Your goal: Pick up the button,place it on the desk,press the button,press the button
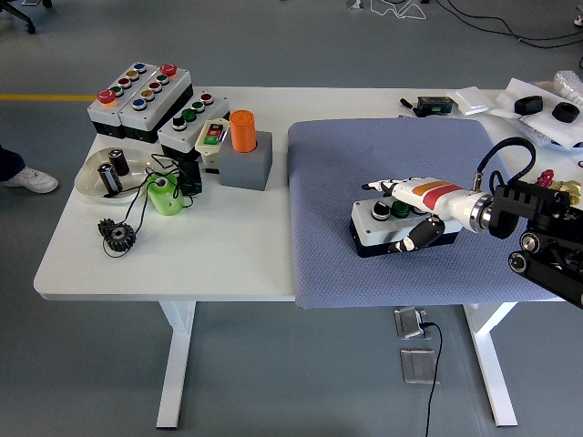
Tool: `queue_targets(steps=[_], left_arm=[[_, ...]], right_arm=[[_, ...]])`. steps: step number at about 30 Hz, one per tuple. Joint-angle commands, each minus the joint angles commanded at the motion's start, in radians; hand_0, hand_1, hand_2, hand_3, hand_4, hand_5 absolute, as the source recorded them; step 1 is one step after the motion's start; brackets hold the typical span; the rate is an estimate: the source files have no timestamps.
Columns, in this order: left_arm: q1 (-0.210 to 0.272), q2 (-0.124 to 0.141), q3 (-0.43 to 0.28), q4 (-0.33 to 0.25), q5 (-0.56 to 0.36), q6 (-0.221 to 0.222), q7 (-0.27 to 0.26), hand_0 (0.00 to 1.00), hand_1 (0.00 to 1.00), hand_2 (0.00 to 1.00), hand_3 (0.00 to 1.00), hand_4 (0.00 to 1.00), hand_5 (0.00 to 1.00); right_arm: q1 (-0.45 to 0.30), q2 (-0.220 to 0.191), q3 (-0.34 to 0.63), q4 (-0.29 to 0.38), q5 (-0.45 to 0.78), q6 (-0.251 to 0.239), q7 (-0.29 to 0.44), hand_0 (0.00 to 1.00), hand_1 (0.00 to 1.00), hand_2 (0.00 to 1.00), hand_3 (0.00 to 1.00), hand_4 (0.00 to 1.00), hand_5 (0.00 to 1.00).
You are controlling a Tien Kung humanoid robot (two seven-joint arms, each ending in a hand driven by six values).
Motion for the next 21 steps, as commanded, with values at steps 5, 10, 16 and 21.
queue_targets(steps=[5, 10, 16, 21], left_arm=[[0.004, -0.001, 0.003, 0.000, -0.001, 0.000, 0.000, 0.659, 0.704, 0.724, 0.518, 0.331, 0.962], [0.007, -0.002, 0.003, 0.000, 0.005, 0.001, 0.001, 0.659, 0.704, 0.724, 0.518, 0.331, 0.962], [0.014, -0.002, 0.004, 0.000, 0.016, 0.003, 0.005, 0.659, 0.704, 0.724, 0.519, 0.331, 0.961], [0.023, -0.001, 0.003, 0.000, 0.026, 0.003, 0.007, 0.659, 0.704, 0.724, 0.518, 0.329, 0.961]], right_arm=[[-0.012, 0.030, 0.014, -0.024, -0.016, -0.015, -0.006, 0.960, 0.889, 0.998, 0.998, 0.911, 0.151], [-0.023, 0.053, 0.048, -0.058, -0.030, -0.032, -0.006, 0.960, 0.889, 0.998, 0.998, 0.911, 0.151], [-0.033, 0.065, 0.078, -0.088, -0.035, -0.037, -0.007, 0.957, 0.888, 0.998, 0.998, 0.914, 0.159], [-0.041, 0.055, 0.083, -0.079, -0.030, -0.028, -0.009, 0.962, 0.887, 0.998, 0.998, 0.921, 0.174]])
